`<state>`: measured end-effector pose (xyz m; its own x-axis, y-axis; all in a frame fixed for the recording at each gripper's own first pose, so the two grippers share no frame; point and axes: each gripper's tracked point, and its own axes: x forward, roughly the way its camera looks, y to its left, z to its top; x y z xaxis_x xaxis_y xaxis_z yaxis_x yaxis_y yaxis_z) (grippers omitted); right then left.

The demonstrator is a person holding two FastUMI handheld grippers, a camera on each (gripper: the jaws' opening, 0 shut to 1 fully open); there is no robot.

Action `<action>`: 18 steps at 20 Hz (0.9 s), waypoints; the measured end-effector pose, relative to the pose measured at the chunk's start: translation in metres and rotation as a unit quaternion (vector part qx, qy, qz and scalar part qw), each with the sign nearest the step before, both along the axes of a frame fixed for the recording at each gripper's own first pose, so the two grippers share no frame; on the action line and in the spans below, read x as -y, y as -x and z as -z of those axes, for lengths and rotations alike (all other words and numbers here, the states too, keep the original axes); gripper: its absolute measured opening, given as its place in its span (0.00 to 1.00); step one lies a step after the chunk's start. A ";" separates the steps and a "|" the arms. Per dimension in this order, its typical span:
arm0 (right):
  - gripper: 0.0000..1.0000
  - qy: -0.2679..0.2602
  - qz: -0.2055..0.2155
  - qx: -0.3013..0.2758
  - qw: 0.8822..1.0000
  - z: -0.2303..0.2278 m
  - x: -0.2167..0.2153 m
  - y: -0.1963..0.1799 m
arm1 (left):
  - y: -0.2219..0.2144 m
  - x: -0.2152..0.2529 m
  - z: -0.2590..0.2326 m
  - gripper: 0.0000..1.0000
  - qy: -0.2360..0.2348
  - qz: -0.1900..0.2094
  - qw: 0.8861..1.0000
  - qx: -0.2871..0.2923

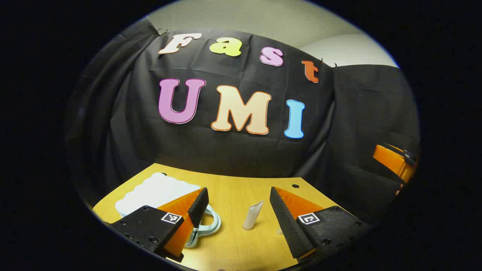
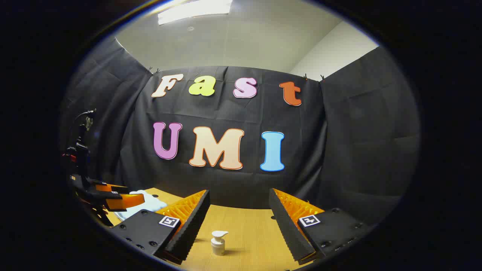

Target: First open the suitcase, pack the skin care products into it, and then close the suitcase.

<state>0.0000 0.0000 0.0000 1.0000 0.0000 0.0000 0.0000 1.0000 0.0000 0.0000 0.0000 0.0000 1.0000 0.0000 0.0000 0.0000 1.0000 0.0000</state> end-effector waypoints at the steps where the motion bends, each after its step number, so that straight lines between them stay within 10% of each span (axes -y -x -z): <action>1: 0.99 -0.001 0.001 -0.002 1.000 0.002 0.003 0.001 | -0.001 0.001 0.004 0.95 0.003 -0.002 1.000 -0.004; 18: 0.99 -0.021 -0.017 -0.030 0.999 0.036 0.012 0.000 | -0.081 -0.031 0.082 0.96 0.001 -0.056 0.983 -0.173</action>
